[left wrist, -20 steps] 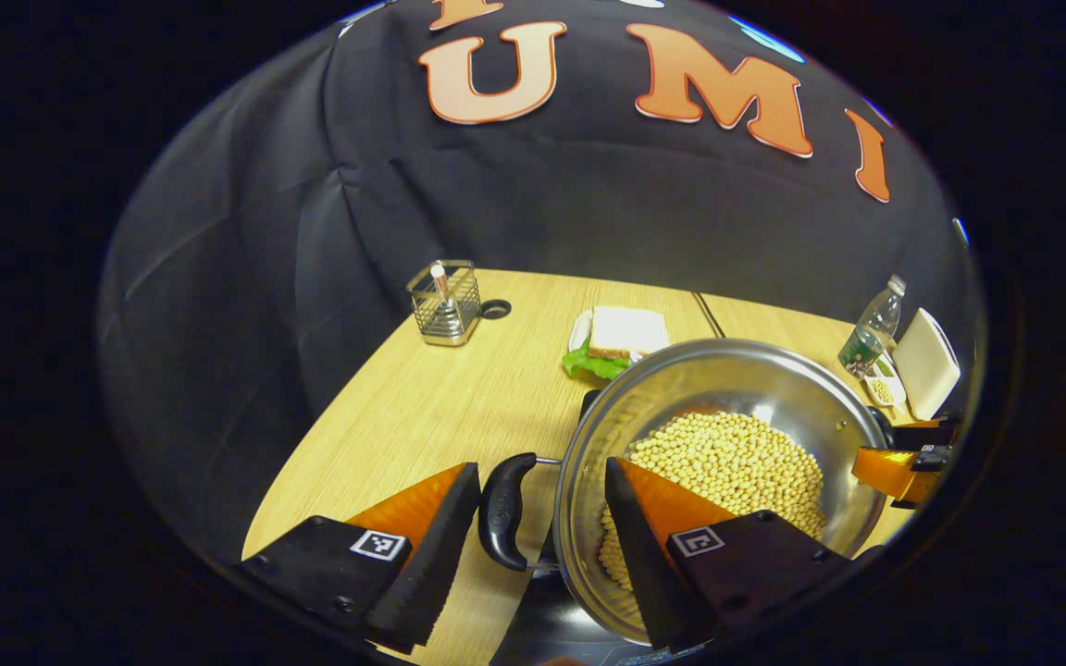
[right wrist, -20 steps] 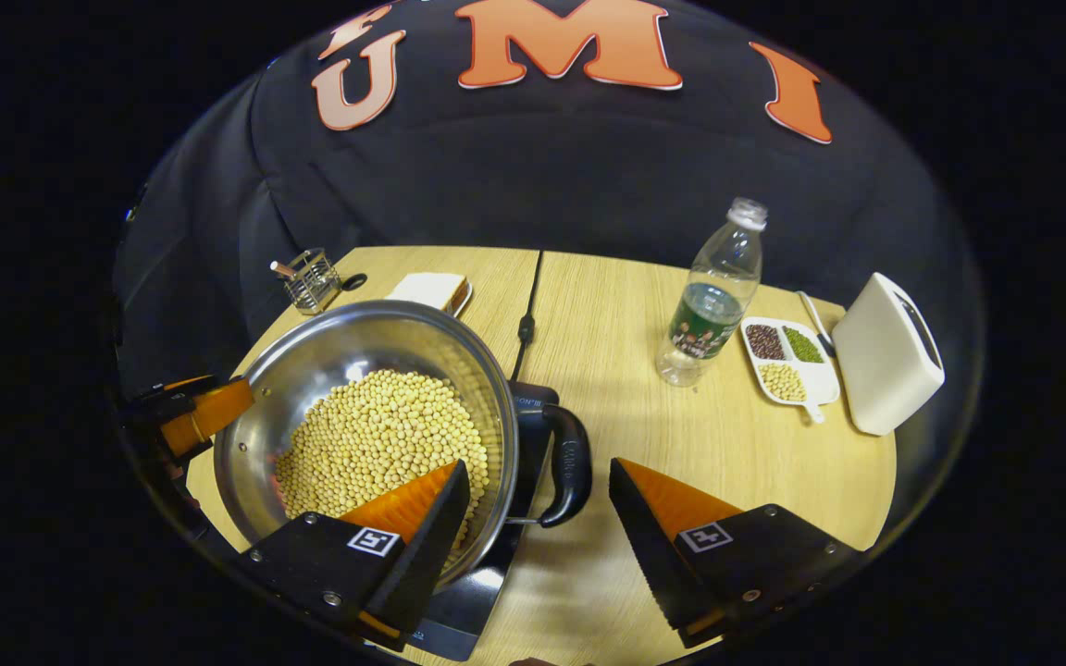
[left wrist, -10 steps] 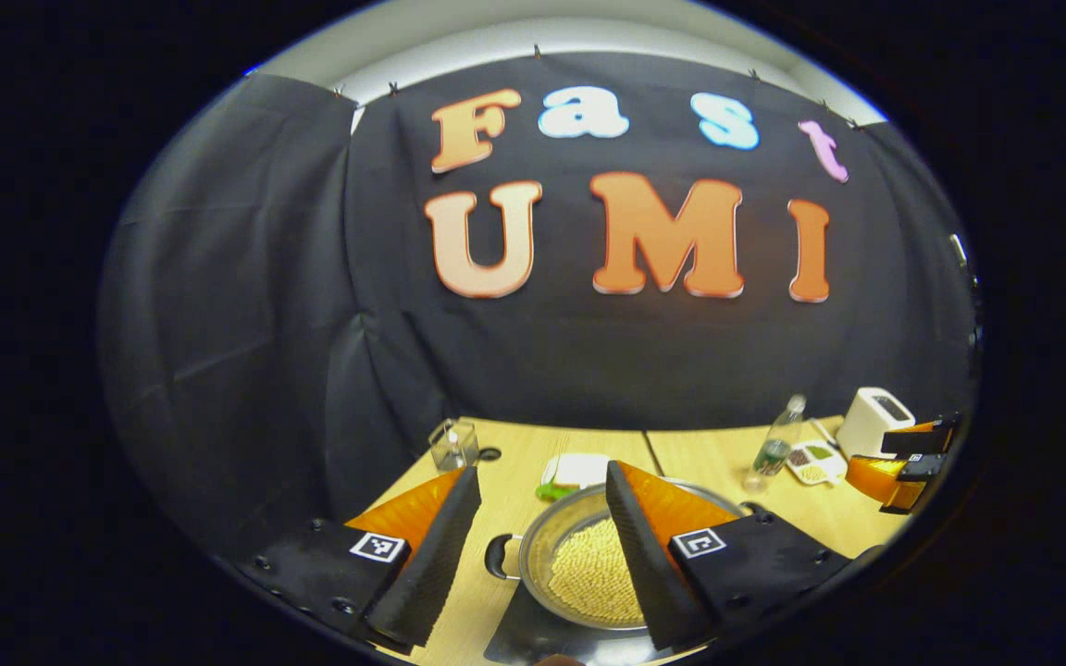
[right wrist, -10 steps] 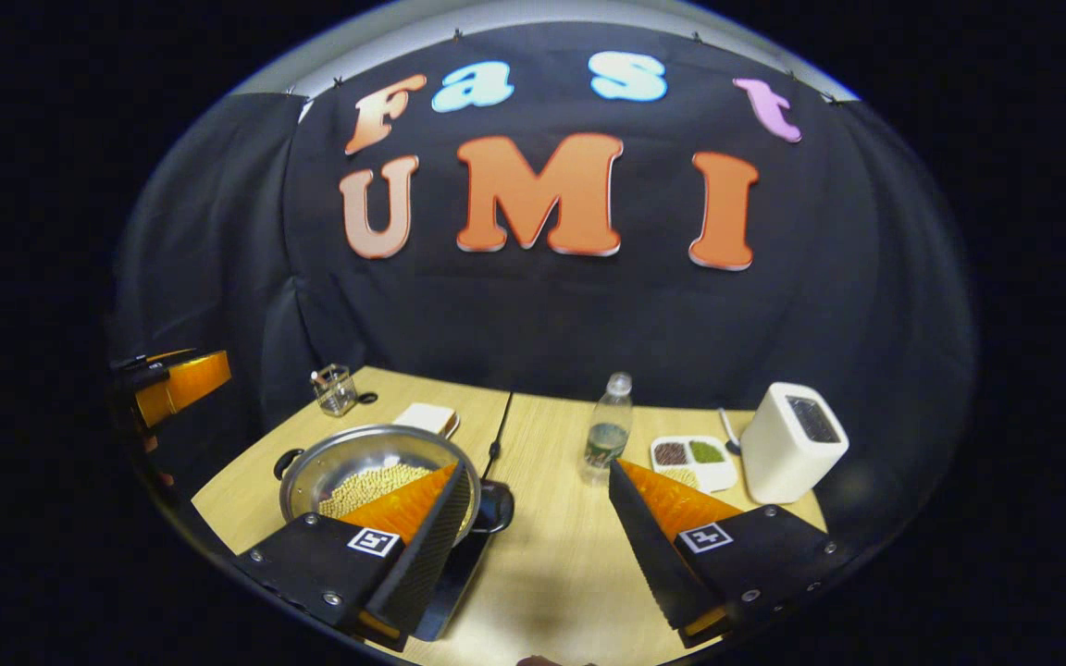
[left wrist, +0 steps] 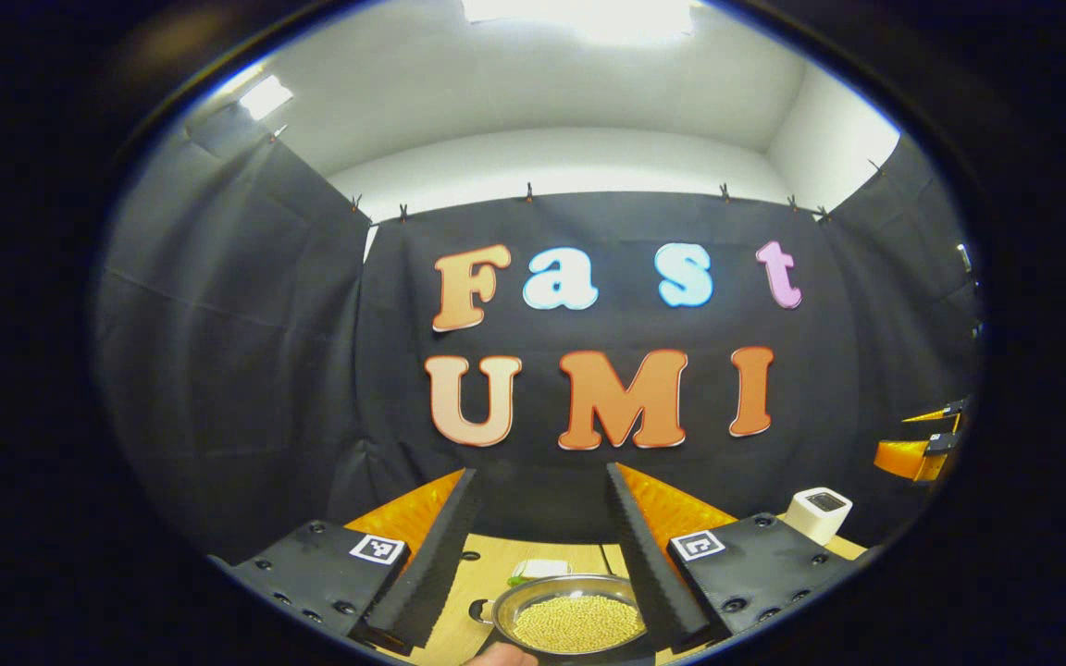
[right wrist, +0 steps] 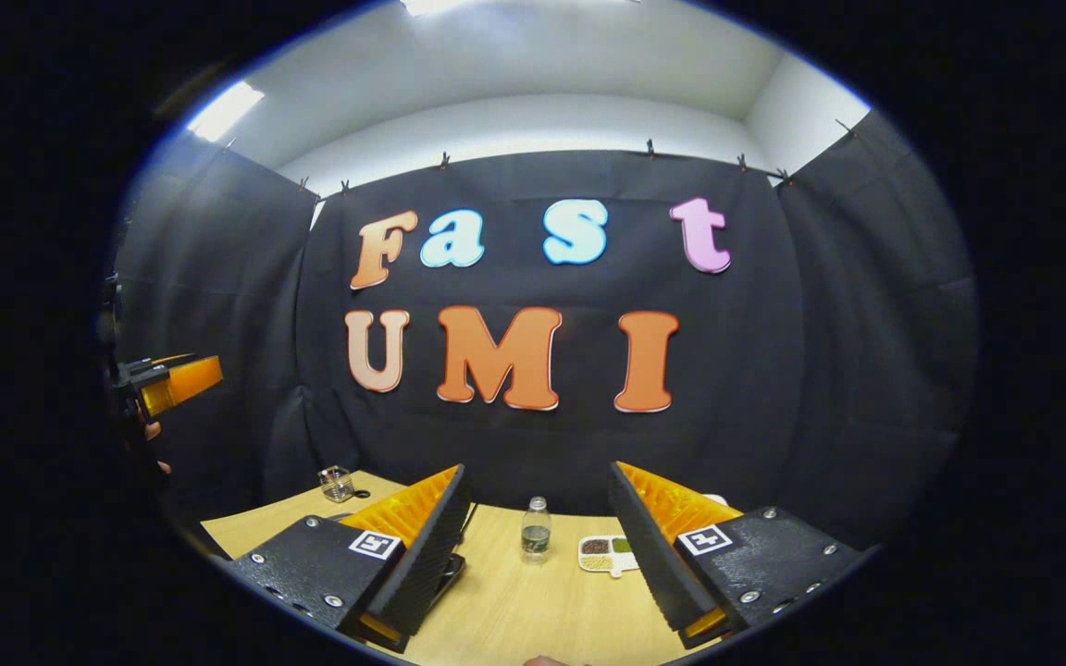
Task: First push the handle of the pot to place it horizontally, then grasp the pot with both hands and set it on the induction cooktop.
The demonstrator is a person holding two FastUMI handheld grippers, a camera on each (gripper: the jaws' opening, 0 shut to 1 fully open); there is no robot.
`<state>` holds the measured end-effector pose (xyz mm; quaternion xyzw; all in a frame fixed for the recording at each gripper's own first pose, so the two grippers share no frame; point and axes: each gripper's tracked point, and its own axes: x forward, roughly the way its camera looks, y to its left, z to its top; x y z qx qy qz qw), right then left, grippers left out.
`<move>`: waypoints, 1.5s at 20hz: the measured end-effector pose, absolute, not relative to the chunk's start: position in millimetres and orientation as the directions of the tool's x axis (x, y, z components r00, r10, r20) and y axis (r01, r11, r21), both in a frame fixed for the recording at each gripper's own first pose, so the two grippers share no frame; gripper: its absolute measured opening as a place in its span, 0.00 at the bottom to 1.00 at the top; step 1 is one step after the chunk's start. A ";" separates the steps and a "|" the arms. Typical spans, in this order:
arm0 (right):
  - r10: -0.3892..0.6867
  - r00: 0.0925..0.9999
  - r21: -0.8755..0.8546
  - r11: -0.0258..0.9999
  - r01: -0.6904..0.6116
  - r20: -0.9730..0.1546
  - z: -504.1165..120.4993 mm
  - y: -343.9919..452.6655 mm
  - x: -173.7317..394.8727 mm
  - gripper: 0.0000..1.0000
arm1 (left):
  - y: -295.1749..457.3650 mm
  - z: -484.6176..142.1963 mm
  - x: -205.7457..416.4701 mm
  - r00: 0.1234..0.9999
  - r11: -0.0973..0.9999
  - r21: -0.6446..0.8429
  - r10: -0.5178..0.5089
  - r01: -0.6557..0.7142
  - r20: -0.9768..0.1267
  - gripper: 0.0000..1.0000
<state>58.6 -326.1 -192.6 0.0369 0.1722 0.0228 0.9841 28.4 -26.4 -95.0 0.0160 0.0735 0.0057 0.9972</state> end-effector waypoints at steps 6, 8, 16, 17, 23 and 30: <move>0.033 0.973 0.093 0.996 -0.012 -0.228 -143.1 -362.7 31.3 0.93 | 0.1 -69.3 -8.3 0.992 0.999 0.024 0.043 -0.040 -0.122 1.00; 0.031 0.978 0.098 0.995 -0.011 -0.207 -133.9 -365.7 26.3 0.98 | 15.4 -53.6 -11.8 0.993 0.996 0.015 0.084 -0.083 -0.081 0.96; 0.081 0.992 0.071 0.995 -0.075 -0.095 -95.1 -349.7 18.6 0.93 | 11.6 -8.5 -40.1 0.998 0.998 -0.006 0.070 -0.070 -0.007 0.98; 0.082 0.992 0.060 0.995 -0.077 -0.090 -92.6 -347.3 16.8 0.93 | 5.9 -2.4 -40.3 0.998 0.998 -0.015 0.056 -0.056 0.003 0.98; 0.046 0.995 -0.016 0.999 -0.047 -0.094 -89.6 -351.8 7.3 0.94 | -11.7 5.2 -43.3 1.000 1.000 -0.018 0.001 -0.001 0.014 0.98; 0.009 0.996 -0.025 1.000 -0.011 -0.092 -88.9 -351.8 10.3 0.95 | -5.5 -9.3 -17.7 1.000 1.000 -0.019 -0.003 0.003 0.012 0.98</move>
